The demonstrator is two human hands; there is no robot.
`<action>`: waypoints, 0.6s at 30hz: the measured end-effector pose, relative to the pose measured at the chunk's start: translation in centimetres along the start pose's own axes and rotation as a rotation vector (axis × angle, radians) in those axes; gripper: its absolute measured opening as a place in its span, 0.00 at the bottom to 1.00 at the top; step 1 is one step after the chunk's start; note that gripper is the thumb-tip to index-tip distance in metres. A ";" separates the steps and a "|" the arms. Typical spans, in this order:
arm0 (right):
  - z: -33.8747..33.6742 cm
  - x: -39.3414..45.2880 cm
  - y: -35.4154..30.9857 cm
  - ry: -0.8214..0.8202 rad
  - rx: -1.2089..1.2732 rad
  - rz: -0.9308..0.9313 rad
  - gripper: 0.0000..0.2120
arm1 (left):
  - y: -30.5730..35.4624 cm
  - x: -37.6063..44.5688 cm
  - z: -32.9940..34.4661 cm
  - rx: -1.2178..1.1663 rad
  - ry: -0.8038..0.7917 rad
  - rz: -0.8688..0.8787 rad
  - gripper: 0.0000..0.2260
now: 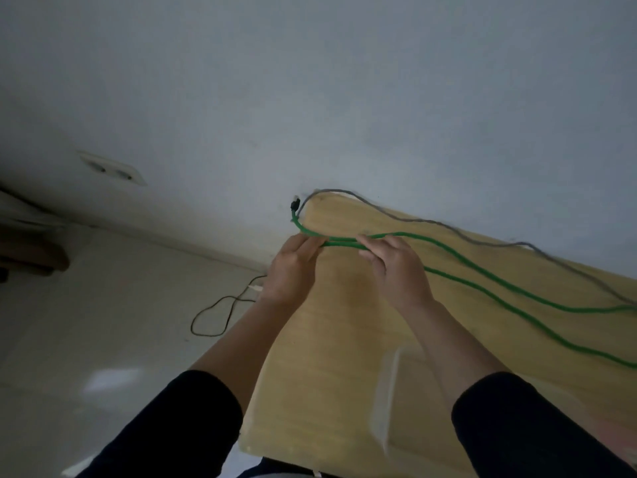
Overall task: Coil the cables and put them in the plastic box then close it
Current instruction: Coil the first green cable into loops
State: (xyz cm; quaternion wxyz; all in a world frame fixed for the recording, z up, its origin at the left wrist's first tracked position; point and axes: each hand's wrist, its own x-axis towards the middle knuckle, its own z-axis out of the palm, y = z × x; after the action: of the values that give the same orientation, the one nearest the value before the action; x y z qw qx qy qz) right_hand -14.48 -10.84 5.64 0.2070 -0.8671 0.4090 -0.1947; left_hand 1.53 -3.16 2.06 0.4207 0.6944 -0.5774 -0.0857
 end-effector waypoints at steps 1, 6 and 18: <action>-1.0 0.2 -0.2 0.043 0.020 -0.009 0.14 | 0.7 0.7 -0.2 -0.045 0.009 -0.005 0.08; -7.1 0.9 -0.5 0.263 0.061 -0.051 0.15 | 5.7 4.0 -0.9 -0.337 -0.049 0.000 0.08; -21.3 -2.0 3.3 0.455 0.322 -0.092 0.14 | 22.7 8.4 1.0 -1.523 -0.354 -0.422 0.13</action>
State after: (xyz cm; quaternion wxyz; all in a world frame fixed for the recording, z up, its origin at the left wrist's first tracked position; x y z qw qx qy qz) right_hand -28.50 -15.42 21.46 0.2359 -0.7748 0.3689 -0.4560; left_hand -12.98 -10.46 20.05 0.6554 0.2876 -0.2754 -0.6418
